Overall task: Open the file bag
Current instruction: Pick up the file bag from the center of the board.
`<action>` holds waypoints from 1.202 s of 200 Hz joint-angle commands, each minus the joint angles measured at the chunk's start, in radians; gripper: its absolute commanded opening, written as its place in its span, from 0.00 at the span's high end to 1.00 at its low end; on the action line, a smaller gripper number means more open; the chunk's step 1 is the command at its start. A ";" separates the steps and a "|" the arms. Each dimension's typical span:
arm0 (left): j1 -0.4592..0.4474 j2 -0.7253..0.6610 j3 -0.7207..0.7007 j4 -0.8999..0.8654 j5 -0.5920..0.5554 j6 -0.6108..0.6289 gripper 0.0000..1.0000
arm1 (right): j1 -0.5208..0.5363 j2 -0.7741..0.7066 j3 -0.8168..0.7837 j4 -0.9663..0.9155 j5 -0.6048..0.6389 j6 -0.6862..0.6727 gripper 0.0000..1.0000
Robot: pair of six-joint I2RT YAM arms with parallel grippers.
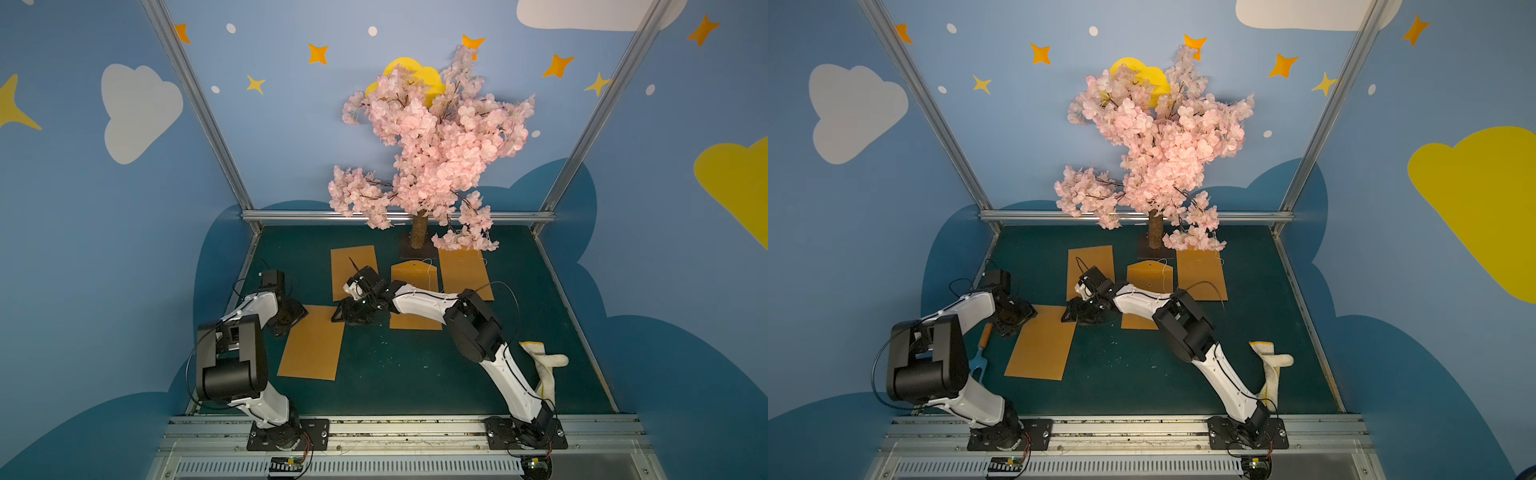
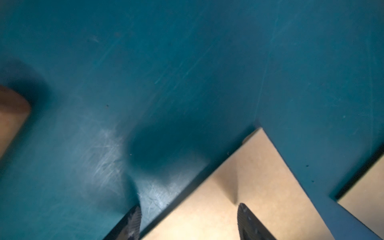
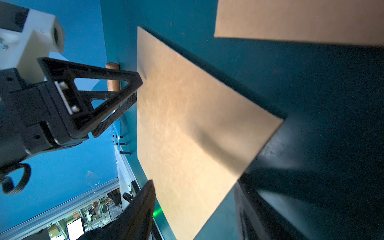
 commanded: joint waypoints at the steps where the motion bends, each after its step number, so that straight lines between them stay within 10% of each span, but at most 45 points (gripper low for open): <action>1: -0.033 0.094 -0.054 0.077 0.180 0.003 0.30 | 0.009 0.047 0.004 0.020 -0.026 0.019 0.39; 138: -0.041 0.098 -0.055 0.091 0.194 0.021 0.33 | 0.009 0.067 -0.030 0.301 -0.182 0.138 0.49; 191: -0.041 0.076 -0.060 0.103 0.196 0.012 0.25 | 0.012 0.063 -0.037 0.298 -0.184 0.128 0.88; 240: -0.039 -0.091 -0.023 0.075 0.267 -0.016 0.24 | 0.002 0.013 -0.067 0.313 -0.207 0.078 0.99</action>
